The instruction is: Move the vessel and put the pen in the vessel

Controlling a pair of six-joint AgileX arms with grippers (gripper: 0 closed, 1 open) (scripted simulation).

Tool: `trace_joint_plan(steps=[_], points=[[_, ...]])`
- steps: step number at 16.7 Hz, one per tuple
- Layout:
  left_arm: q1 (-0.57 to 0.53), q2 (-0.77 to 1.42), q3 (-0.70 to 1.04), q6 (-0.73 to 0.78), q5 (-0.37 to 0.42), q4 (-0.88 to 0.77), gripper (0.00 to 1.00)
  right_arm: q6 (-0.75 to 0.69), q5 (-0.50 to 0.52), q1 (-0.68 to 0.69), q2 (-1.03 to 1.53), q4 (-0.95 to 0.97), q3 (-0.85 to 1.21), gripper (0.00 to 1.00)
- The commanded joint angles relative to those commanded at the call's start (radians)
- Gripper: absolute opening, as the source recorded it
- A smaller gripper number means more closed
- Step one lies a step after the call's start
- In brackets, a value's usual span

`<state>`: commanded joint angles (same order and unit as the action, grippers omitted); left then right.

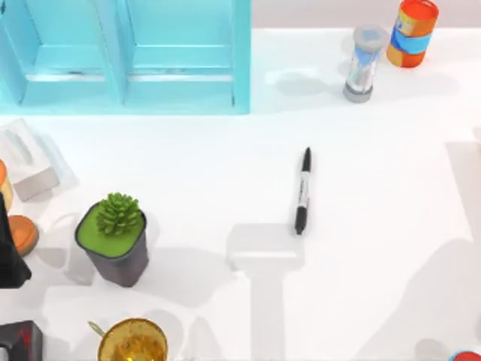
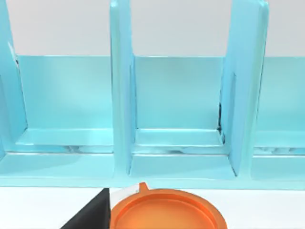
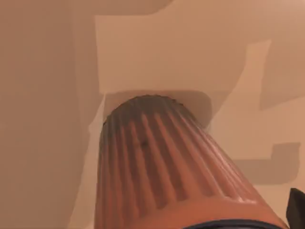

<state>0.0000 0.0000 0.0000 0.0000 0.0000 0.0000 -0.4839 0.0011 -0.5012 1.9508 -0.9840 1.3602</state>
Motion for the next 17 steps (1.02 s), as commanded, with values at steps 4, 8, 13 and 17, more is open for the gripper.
trace_joint_plan(steps=[4, 8, 13, 17], points=[[0.000, 0.000, 0.000, 0.000, 0.000, 0.000, 1.00, 0.000, 0.000, 0.000, 0.000, 0.000, 0.000, 0.00], [0.000, 0.000, 0.000, 0.000, 0.000, 0.000, 1.00, 0.000, 0.000, 0.000, 0.000, 0.000, 0.000, 0.00], [0.000, 0.000, 0.000, 0.000, 0.000, 0.000, 1.00, 0.034, 0.000, 0.034, -0.012, -0.039, 0.031, 0.00], [0.000, 0.000, 0.000, 0.000, 0.000, 0.000, 1.00, 0.165, -0.001, 0.167, -0.066, -0.223, 0.147, 0.00]])
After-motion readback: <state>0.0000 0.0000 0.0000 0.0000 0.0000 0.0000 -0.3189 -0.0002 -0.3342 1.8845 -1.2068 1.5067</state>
